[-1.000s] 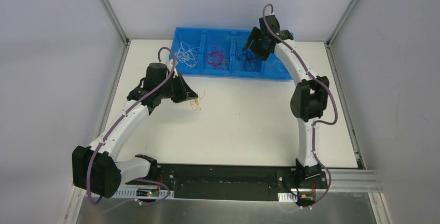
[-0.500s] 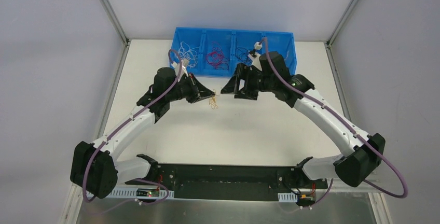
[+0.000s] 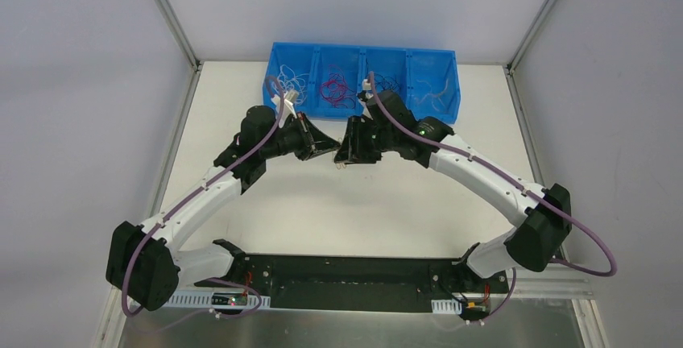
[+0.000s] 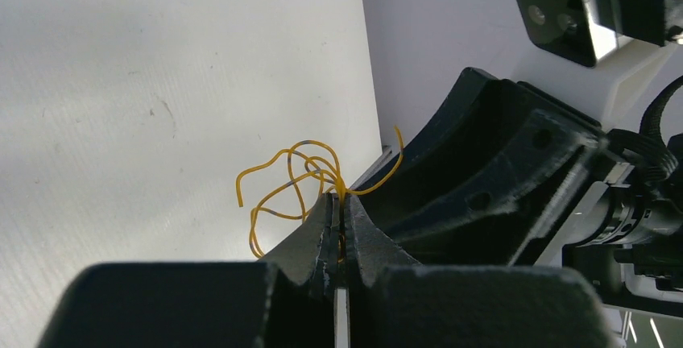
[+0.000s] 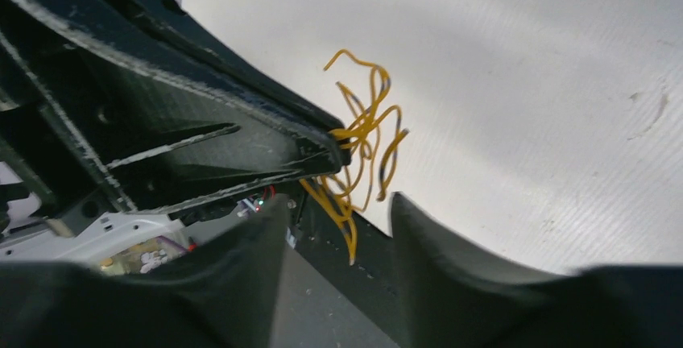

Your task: Untangle the cables

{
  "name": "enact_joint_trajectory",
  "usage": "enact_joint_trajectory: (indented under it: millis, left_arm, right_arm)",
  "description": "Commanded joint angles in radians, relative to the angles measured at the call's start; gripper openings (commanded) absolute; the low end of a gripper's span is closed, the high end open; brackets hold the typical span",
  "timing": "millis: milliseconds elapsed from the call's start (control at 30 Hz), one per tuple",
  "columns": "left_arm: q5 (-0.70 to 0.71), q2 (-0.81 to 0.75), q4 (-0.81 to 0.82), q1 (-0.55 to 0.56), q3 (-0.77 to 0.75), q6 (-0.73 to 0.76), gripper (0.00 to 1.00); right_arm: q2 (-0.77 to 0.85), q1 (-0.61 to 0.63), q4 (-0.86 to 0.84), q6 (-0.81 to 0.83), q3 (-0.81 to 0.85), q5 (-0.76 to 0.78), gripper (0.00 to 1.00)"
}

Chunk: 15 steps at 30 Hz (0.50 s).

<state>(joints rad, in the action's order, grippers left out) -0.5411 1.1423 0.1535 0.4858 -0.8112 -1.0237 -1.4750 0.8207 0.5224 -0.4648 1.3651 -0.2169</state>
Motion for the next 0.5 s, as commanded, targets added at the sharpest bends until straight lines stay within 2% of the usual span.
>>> enact_joint_trajectory:
  millis: [0,33,67,133,267,333,467]
  left_arm:
    - [0.010,-0.032,0.022,0.013,-0.060,0.002,0.00]
    - [0.017,-0.033,0.001,0.013,-0.070,0.021,0.03]
    - [0.027,-0.035,-0.029,0.012,-0.083,0.043,0.07]
    - [0.054,-0.046,-0.095,0.012,-0.111,0.092,0.21]
    - [0.125,-0.110,-0.195,-0.003,-0.128,0.167,0.62]
    - [0.145,-0.152,-0.201,-0.018,-0.106,0.173,0.74]
    - [0.074,-0.152,-0.165,-0.019,-0.046,0.150,0.79]
  right_arm:
    - [0.017,0.002,0.038,0.032,0.040,0.074,0.20]
    - [0.028,0.002,0.043,0.034,0.040,0.079,0.07]
    - [0.038,0.001,0.052,0.038,0.039,0.086,0.00]
    - [0.063,0.001,0.070,0.055,0.036,0.096,0.00]
    - [0.138,-0.008,0.080,0.080,0.000,0.061,0.00]
    - [0.181,-0.016,0.065,0.079,-0.032,0.016,0.00]
    - [0.261,-0.025,0.005,0.055,-0.080,-0.083,0.00]
